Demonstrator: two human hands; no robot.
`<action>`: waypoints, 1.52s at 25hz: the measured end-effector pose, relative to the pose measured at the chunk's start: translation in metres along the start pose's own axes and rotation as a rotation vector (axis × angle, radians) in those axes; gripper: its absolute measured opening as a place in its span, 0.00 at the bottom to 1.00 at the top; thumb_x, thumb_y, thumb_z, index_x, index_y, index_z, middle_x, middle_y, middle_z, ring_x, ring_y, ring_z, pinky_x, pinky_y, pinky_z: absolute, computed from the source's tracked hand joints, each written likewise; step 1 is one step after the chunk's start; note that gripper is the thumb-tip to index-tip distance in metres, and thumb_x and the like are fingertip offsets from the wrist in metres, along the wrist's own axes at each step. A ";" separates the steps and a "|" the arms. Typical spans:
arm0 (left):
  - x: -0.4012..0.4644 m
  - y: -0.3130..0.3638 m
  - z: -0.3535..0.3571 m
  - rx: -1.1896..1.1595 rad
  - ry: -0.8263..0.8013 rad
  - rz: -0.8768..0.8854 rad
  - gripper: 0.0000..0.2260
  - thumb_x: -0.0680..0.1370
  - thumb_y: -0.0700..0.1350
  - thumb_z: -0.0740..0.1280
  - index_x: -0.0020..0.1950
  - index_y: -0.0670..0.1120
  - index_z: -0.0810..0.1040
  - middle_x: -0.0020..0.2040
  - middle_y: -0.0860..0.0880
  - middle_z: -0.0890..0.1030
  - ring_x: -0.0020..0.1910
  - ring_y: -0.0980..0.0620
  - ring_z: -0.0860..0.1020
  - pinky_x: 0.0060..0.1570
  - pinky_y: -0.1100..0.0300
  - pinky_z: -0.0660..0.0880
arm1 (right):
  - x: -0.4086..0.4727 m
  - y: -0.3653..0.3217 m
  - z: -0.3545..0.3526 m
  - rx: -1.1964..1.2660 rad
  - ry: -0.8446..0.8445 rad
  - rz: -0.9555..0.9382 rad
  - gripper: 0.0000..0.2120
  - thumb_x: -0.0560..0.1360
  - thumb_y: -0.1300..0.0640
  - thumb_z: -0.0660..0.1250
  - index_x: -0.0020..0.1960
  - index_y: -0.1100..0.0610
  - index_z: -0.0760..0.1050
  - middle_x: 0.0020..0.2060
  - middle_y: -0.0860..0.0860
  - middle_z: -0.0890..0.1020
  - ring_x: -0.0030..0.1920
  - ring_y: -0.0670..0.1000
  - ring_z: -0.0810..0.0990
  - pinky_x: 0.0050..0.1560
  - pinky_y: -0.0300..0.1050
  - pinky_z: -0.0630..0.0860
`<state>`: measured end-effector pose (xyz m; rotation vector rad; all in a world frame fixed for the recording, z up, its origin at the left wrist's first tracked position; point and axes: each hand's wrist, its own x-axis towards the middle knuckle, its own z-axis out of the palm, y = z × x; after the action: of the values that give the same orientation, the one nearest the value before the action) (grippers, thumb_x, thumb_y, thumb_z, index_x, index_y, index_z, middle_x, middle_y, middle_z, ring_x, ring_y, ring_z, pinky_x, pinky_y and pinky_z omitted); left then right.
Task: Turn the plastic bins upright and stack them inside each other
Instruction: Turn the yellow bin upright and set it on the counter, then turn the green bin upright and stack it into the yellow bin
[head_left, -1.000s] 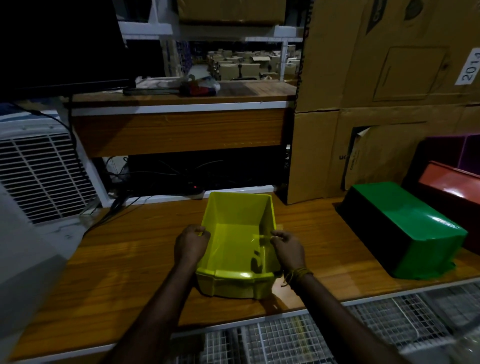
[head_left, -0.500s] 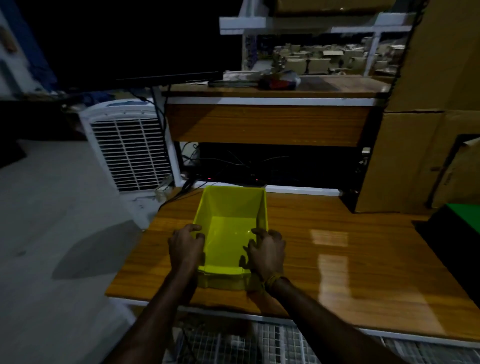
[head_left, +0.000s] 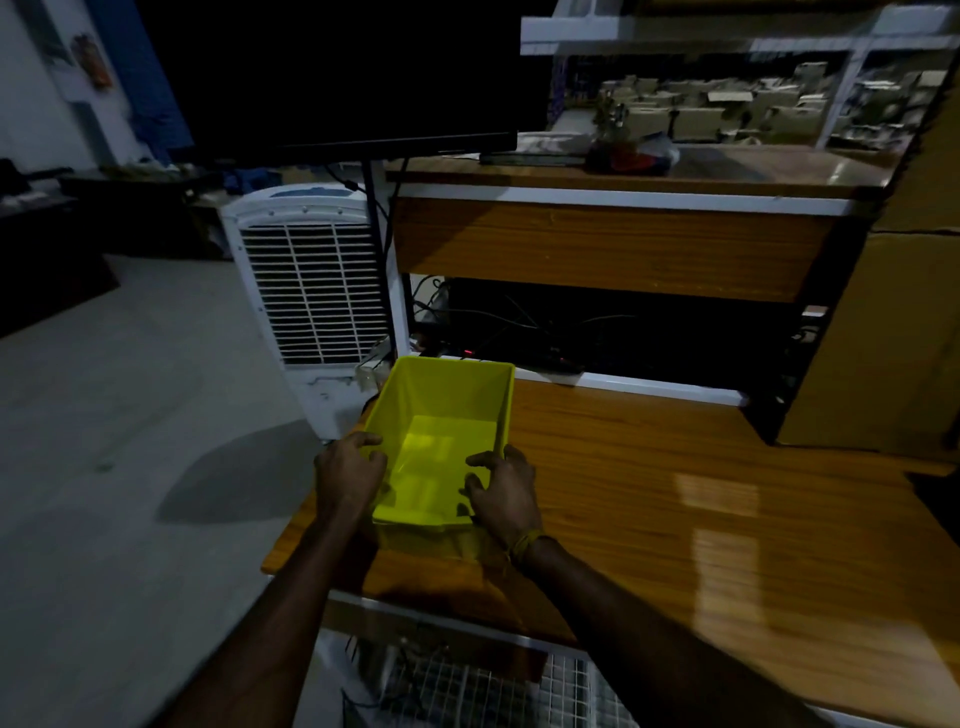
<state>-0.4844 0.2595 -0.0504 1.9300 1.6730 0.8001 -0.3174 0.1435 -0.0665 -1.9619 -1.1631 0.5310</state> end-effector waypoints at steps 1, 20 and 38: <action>0.002 -0.001 0.000 0.020 0.004 -0.002 0.12 0.73 0.41 0.68 0.55 0.46 0.83 0.49 0.37 0.84 0.48 0.36 0.80 0.53 0.51 0.74 | 0.002 0.001 0.001 0.006 -0.013 -0.008 0.16 0.77 0.54 0.64 0.64 0.51 0.75 0.75 0.61 0.59 0.76 0.62 0.55 0.71 0.58 0.66; -0.190 0.307 0.256 -0.059 -0.277 0.635 0.16 0.79 0.48 0.64 0.67 0.53 0.74 0.73 0.46 0.64 0.71 0.44 0.65 0.62 0.50 0.73 | -0.039 0.218 -0.315 -0.146 0.667 0.308 0.15 0.78 0.53 0.63 0.65 0.49 0.74 0.69 0.56 0.70 0.69 0.59 0.68 0.66 0.58 0.70; -0.390 0.491 0.452 -0.162 -1.091 0.356 0.42 0.65 0.74 0.61 0.75 0.60 0.53 0.71 0.48 0.74 0.64 0.44 0.76 0.60 0.45 0.76 | -0.155 0.459 -0.592 -0.121 0.750 0.885 0.30 0.75 0.46 0.66 0.72 0.58 0.67 0.62 0.66 0.75 0.63 0.68 0.73 0.61 0.60 0.72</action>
<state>0.1448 -0.1878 -0.0955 1.9781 0.6012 -0.0792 0.2574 -0.3615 -0.0745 -2.4064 0.1721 0.0969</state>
